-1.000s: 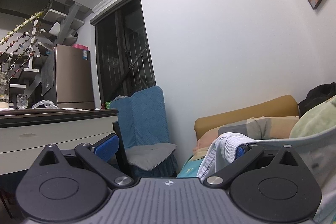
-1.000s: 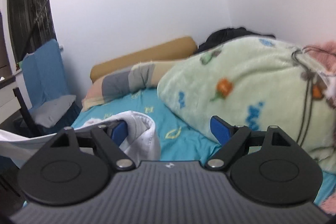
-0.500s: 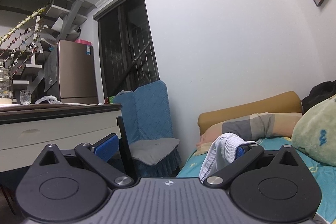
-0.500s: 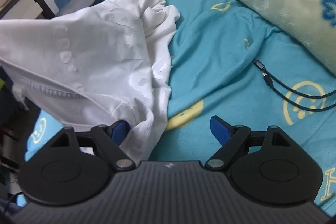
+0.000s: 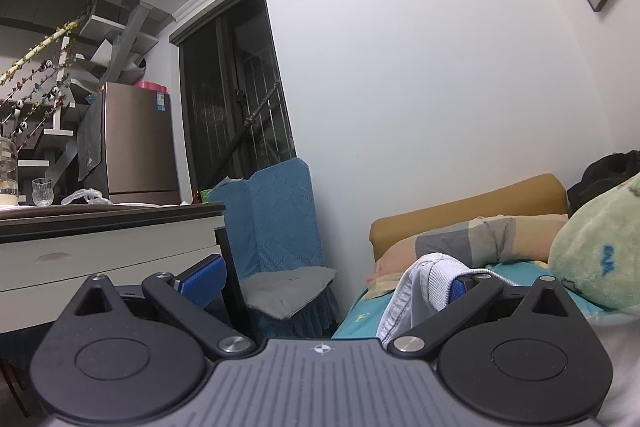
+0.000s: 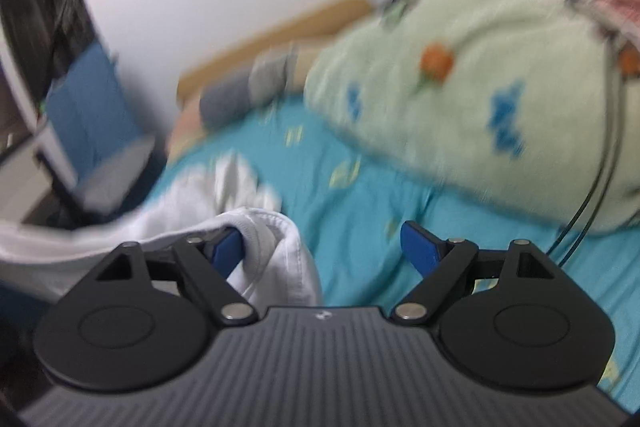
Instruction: Fold clothes
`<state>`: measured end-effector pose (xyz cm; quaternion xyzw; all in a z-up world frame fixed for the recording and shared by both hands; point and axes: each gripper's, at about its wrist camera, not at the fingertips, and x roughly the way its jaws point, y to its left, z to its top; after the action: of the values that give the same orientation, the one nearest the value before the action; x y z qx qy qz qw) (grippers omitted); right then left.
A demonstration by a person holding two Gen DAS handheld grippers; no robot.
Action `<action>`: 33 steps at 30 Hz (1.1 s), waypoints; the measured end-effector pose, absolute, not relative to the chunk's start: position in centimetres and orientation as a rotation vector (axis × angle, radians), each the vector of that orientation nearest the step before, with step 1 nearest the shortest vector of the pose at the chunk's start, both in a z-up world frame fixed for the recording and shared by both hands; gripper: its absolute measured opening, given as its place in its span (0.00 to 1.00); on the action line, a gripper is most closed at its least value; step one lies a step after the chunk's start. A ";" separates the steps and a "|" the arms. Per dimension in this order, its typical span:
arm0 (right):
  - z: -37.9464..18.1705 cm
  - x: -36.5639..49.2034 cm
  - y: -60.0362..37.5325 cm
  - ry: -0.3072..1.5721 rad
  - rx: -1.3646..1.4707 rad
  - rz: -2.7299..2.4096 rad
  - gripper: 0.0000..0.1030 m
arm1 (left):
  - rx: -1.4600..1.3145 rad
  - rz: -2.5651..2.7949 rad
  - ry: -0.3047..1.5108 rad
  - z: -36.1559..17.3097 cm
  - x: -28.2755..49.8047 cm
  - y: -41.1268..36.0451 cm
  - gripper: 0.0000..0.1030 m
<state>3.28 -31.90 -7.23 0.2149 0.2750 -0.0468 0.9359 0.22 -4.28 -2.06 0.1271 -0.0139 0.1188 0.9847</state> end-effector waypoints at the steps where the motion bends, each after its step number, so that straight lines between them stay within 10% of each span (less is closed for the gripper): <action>1: -7.9 3.9 -31.5 0.630 0.435 -0.061 0.82 | 0.253 0.241 -0.026 -2.1 0.3 -4.2 1.00; 10: -11.9 5.7 -29.4 0.960 0.520 0.168 0.82 | 0.225 0.251 -0.010 -1.9 0.5 -3.6 1.00; 33: -12.1 7.5 -27.9 0.861 0.234 0.007 0.82 | 0.096 0.215 0.088 -0.9 0.5 -1.5 1.00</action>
<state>7.46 -27.90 -12.13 0.1130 0.4163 0.0032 0.9021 0.54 -1.51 -0.91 0.0478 0.0439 0.1070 0.9921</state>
